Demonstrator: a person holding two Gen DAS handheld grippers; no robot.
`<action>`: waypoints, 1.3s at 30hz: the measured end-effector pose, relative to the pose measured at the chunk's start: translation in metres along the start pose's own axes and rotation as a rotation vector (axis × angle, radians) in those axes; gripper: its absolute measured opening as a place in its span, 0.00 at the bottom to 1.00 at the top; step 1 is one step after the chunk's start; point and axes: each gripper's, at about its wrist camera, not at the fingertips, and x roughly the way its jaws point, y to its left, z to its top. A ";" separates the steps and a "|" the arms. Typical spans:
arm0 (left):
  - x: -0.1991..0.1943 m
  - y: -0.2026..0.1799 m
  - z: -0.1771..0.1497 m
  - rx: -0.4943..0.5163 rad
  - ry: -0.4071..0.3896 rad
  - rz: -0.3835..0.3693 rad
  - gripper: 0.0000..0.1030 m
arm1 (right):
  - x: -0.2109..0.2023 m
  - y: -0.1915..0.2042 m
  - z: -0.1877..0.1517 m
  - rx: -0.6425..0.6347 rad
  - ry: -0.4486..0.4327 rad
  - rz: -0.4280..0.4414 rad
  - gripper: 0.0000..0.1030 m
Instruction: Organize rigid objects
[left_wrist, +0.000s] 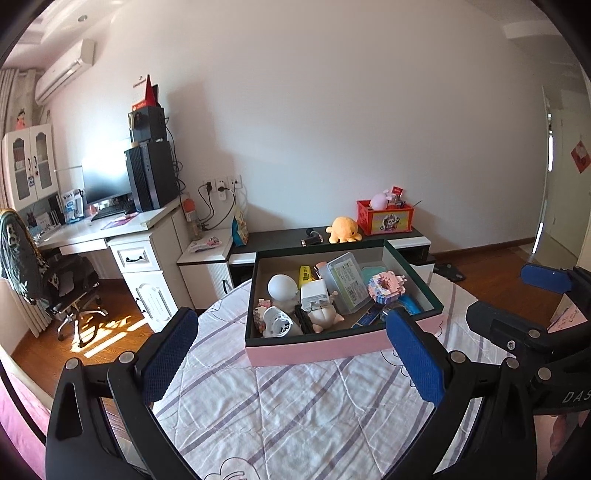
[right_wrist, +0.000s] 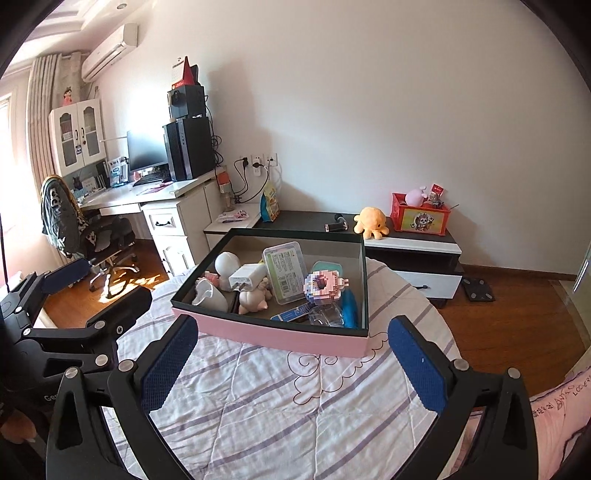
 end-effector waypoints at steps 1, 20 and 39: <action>-0.010 0.000 -0.001 -0.004 -0.011 0.005 1.00 | -0.010 0.003 -0.002 0.000 -0.014 0.001 1.00; -0.190 0.001 -0.014 -0.051 -0.235 0.048 1.00 | -0.178 0.044 -0.038 -0.021 -0.236 0.008 1.00; -0.275 0.001 -0.018 -0.065 -0.376 0.078 1.00 | -0.270 0.072 -0.053 -0.044 -0.427 -0.036 1.00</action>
